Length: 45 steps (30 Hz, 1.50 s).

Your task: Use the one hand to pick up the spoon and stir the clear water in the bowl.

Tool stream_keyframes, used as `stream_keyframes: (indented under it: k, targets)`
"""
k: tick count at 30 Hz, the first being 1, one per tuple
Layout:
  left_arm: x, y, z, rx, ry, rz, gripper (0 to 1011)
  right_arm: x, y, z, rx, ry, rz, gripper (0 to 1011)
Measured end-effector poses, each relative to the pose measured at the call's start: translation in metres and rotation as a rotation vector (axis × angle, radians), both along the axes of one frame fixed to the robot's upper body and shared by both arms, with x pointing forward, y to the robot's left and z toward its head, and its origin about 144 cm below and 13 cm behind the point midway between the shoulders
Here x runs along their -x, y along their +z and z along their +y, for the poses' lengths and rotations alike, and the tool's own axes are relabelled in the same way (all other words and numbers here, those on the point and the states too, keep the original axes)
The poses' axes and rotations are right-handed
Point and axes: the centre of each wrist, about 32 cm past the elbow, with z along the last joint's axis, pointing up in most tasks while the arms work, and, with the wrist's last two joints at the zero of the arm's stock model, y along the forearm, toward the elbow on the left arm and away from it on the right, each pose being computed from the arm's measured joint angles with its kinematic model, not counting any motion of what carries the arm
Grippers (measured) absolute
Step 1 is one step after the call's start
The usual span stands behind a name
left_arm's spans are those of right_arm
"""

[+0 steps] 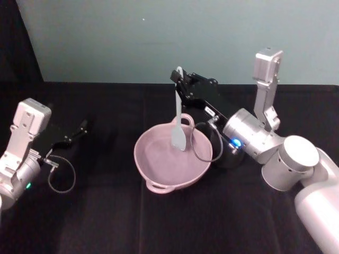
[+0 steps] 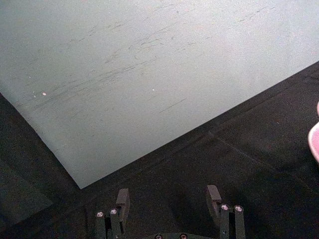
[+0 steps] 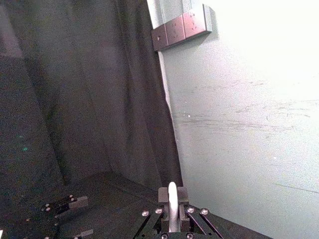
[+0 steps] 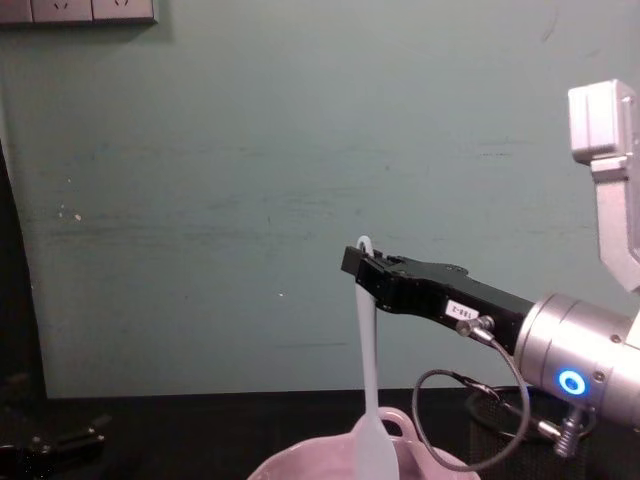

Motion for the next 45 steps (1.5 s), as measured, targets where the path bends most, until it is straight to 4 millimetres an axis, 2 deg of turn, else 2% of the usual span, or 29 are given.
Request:
stream_keyframes:
  k: [12, 28, 33, 37, 42, 45]
  targets:
    - [0.0, 0.0, 0.0, 0.0, 0.0, 0.0, 1011, 0.012, 0.005, -0.001, -0.02, 0.01, -0.017, 113]
    - [0.0, 0.0, 0.0, 0.0, 0.0, 0.0, 1011, 0.026, 0.046, -0.022, -0.046, -0.017, -0.111, 113]
    - [0.0, 0.0, 0.0, 0.0, 0.0, 0.0, 1011, 0.032, 0.06, -0.04, -0.054, -0.066, -0.159, 113]
    - [0.0, 0.0, 0.0, 0.0, 0.0, 0.0, 1011, 0.038, 0.064, -0.053, -0.062, -0.103, -0.179, 113]
    - [0.0, 0.0, 0.0, 0.0, 0.0, 0.0, 1011, 0.043, 0.061, -0.068, -0.065, -0.143, -0.181, 113]
    - [0.0, 0.0, 0.0, 0.0, 0.0, 0.0, 1011, 0.045, 0.053, -0.078, -0.069, -0.172, -0.16, 113]
